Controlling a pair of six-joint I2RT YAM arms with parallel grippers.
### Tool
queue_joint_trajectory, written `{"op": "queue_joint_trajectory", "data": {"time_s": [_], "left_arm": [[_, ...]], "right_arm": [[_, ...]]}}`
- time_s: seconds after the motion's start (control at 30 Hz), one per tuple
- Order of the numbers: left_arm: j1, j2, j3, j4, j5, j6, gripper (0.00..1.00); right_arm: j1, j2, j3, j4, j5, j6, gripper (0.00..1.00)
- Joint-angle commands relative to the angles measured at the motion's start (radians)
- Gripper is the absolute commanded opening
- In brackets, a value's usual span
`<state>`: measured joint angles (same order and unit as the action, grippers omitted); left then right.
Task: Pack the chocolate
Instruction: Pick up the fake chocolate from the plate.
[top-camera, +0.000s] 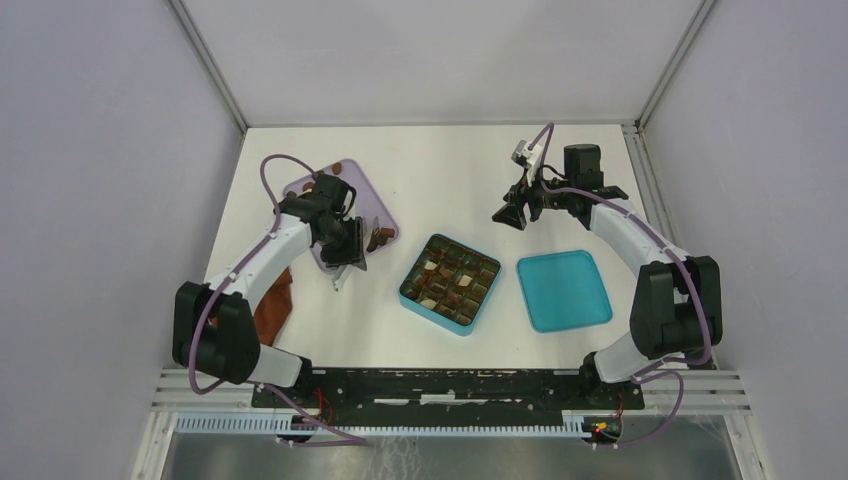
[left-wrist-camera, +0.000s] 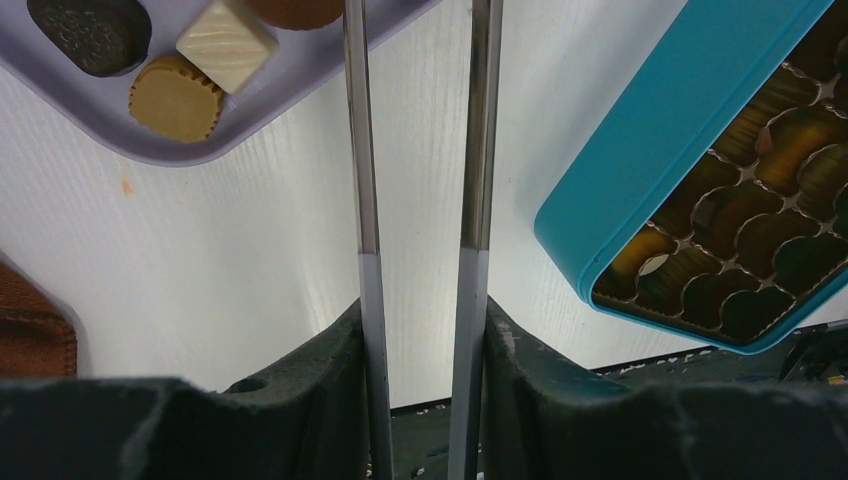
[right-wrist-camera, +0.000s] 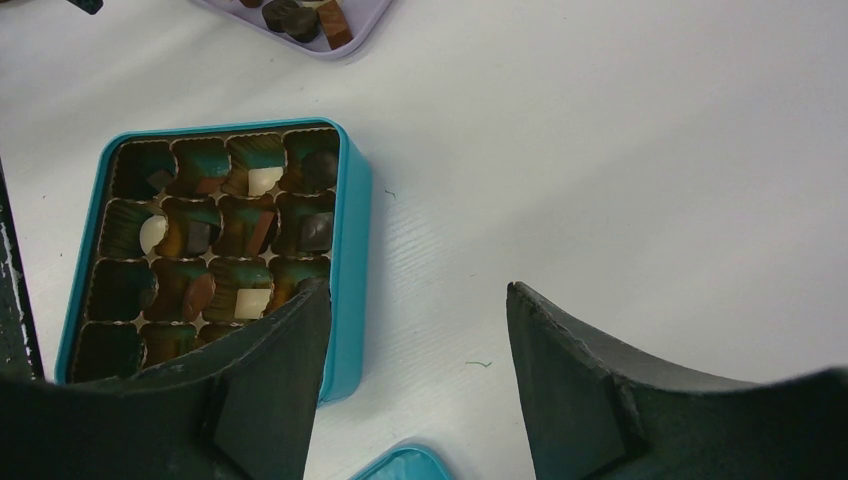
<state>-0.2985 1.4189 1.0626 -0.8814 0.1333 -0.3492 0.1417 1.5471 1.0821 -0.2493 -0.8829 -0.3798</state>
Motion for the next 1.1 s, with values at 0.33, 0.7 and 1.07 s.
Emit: {"op": "queue_joint_trajectory", "data": {"time_s": [0.33,0.7,1.07], "left_arm": [[0.004,0.033,0.045,0.002,-0.035,0.053,0.39],[0.004,0.061,0.063,-0.017,-0.049,0.060,0.43],[0.006,0.078,0.070,-0.018,-0.046,0.064,0.43]], "right_arm": [[0.001,-0.021,-0.001,0.017,-0.027,-0.014,0.70],[0.001,-0.022,0.000,0.019,-0.029,-0.016,0.70],[0.002,-0.025,0.001,0.016,-0.031,-0.016,0.70]]}}
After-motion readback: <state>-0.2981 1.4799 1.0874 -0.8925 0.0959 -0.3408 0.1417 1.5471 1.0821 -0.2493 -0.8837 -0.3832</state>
